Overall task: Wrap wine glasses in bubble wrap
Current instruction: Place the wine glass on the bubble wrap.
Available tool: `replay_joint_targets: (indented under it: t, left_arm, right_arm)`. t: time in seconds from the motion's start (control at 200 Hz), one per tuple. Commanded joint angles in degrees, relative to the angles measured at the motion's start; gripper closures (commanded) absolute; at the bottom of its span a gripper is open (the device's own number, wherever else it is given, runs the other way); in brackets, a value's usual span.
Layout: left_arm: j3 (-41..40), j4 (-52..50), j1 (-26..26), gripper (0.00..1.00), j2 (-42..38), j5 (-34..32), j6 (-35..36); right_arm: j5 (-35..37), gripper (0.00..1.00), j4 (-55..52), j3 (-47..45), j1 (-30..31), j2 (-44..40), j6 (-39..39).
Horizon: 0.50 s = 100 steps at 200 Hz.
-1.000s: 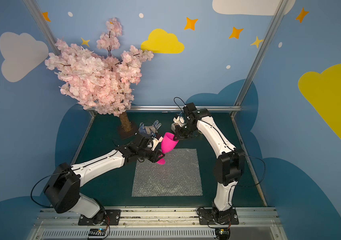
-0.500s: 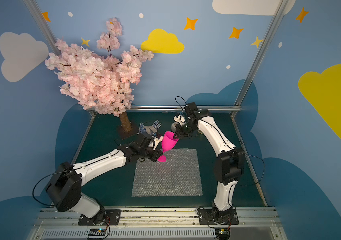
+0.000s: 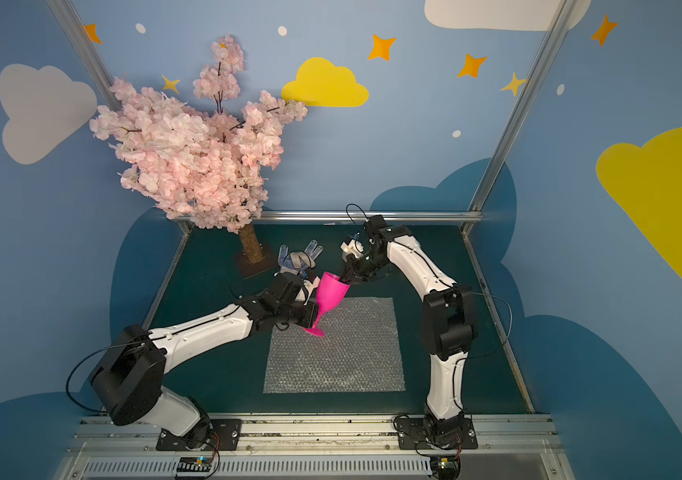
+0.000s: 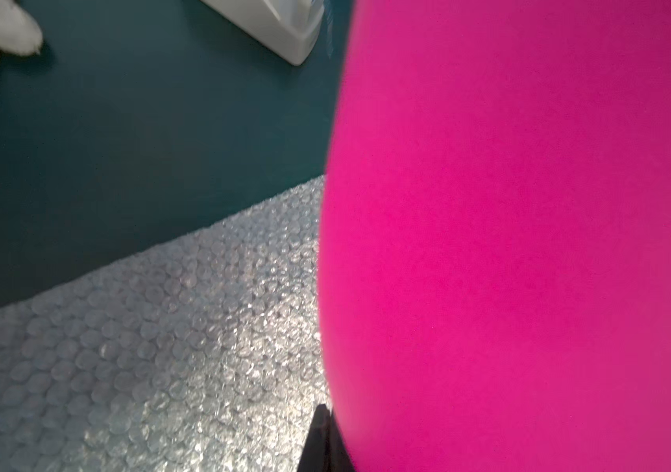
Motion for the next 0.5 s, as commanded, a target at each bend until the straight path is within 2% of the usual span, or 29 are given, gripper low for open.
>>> replay_joint_targets:
  t: [0.0, 0.105, 0.275, 0.34, 0.496]
  left_arm:
    - [0.42, -0.76, -1.31, 0.94, -2.61, 1.67, -1.06]
    - [0.54, -6.78, -1.23, 0.93, -5.8, -1.2, -1.12]
    - [1.41, -17.0, -0.13, 0.93, -9.73, -9.77, -1.5]
    - [1.47, -18.33, 0.21, 0.93, -10.94, -10.93, -1.48]
    - [1.33, -18.71, 0.65, 0.91, -12.37, -10.99, -1.17]
  right_arm:
    - [-3.88, 0.98, 1.53, -1.6, 0.78, 3.98, -1.85]
    - [-2.26, 1.0, -0.12, -1.83, 1.18, 4.89, -4.77]
    - [-0.64, 1.0, -6.16, 0.06, 2.34, 6.59, -10.93]
    - [0.81, 1.0, -8.62, 1.27, 3.78, 8.34, -12.9]
    - [-3.28, 1.0, -10.23, 2.11, 5.64, 10.19, -15.67]
